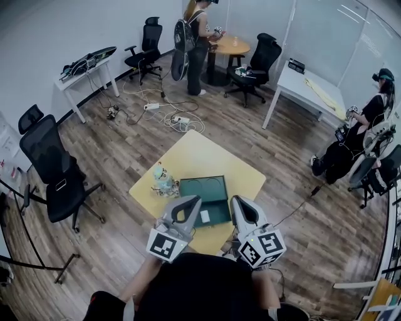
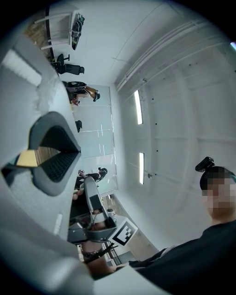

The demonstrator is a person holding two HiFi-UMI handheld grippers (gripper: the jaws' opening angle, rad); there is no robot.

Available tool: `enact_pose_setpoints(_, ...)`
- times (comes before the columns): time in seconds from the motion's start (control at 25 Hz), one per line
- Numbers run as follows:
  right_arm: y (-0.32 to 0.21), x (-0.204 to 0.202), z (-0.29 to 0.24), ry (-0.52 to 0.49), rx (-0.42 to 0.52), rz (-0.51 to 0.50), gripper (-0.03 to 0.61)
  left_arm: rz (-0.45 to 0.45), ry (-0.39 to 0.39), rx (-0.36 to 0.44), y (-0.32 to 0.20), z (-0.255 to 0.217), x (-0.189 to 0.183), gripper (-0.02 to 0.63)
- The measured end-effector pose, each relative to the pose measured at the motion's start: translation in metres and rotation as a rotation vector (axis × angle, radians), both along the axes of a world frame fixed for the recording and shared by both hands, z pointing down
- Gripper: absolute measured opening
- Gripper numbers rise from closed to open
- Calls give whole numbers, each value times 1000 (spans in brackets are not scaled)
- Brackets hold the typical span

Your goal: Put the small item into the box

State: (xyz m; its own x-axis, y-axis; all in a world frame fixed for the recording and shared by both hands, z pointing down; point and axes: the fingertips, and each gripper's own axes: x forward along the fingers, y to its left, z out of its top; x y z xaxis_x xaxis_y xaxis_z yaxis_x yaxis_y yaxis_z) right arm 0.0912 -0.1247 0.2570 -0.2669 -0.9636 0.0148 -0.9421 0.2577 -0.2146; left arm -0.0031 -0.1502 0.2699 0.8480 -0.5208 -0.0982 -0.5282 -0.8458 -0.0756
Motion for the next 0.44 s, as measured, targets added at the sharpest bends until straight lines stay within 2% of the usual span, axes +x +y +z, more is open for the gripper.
enact_pose_setpoints(0.44, -6, -7, 8, -7, -3, -14, 2, -19, 3, -15, -6, 8, -11, 2)
